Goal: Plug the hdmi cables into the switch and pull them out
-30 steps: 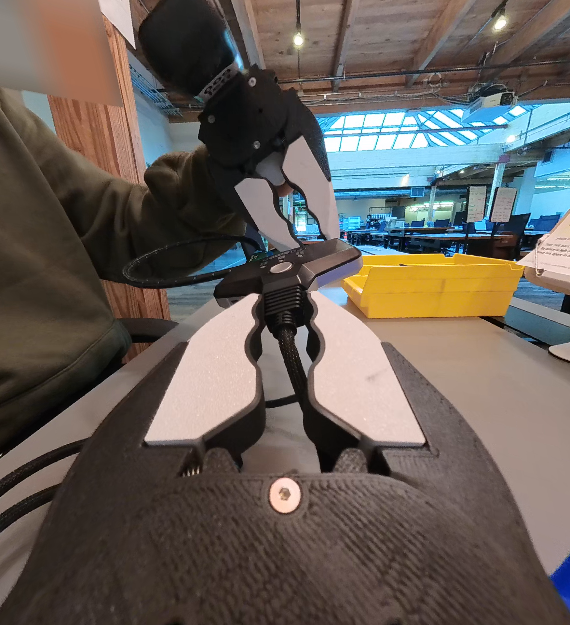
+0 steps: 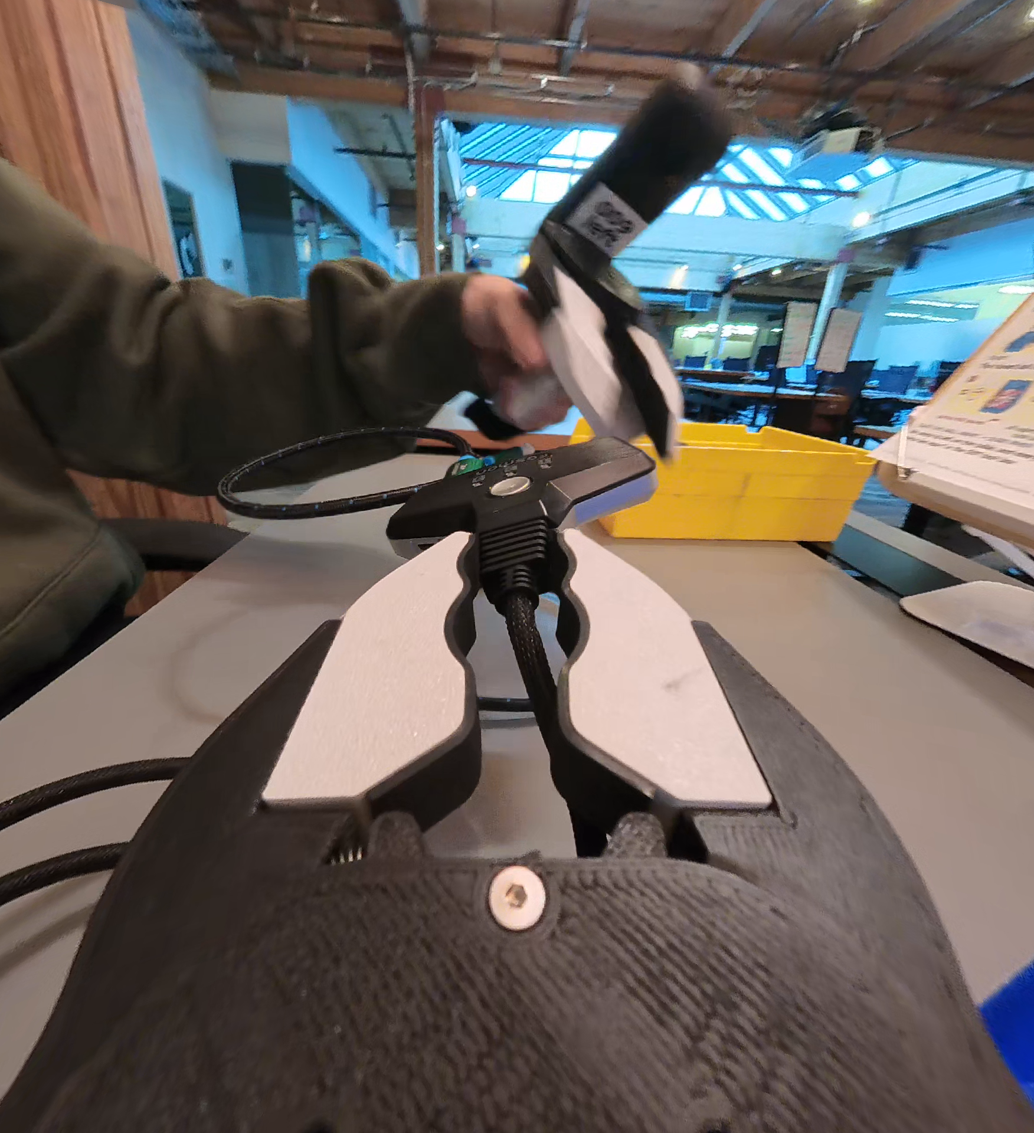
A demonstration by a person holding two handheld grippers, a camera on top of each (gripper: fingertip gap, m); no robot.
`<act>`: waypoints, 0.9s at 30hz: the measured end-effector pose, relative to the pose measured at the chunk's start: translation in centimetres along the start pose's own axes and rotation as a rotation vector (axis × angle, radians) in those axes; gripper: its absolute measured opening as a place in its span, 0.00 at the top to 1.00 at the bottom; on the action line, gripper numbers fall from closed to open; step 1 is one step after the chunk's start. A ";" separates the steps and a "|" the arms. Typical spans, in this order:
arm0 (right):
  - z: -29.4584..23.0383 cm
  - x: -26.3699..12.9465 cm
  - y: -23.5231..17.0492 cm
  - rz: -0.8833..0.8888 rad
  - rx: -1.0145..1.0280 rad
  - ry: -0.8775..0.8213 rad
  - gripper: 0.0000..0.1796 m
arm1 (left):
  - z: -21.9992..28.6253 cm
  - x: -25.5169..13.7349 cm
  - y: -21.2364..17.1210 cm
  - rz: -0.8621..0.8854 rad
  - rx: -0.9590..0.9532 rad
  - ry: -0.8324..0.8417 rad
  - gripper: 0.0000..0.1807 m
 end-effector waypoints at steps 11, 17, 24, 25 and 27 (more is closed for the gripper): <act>-0.5 0.1 0.2 0.027 -0.062 0.021 0.87 | 4.6 3.2 -4.1 -0.392 -0.193 -0.428 0.81; -0.2 0.1 0.4 0.050 -0.076 -0.002 0.87 | 4.8 3.0 -3.7 -0.365 -0.462 -0.501 0.87; -0.1 0.5 0.3 0.060 -0.179 -0.034 0.85 | 4.0 2.1 -4.4 -0.325 -0.649 -0.561 0.88; -0.2 0.6 0.1 0.046 -0.181 -0.025 0.85 | 4.1 2.0 -4.4 -0.332 -0.641 -0.564 0.88; -0.2 0.6 0.2 0.058 -0.173 -0.034 0.85 | 4.2 2.0 -4.0 -0.343 -0.625 -0.552 0.88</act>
Point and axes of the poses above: each gripper's, where its closed fingertips meet, x out along the fingers, y out of its top, z = x × y across the jaws, the point moved 2 cm from there along -x, back along the fingers, and after that the axes turned 11 degrees about z, right-handed, at the moved point
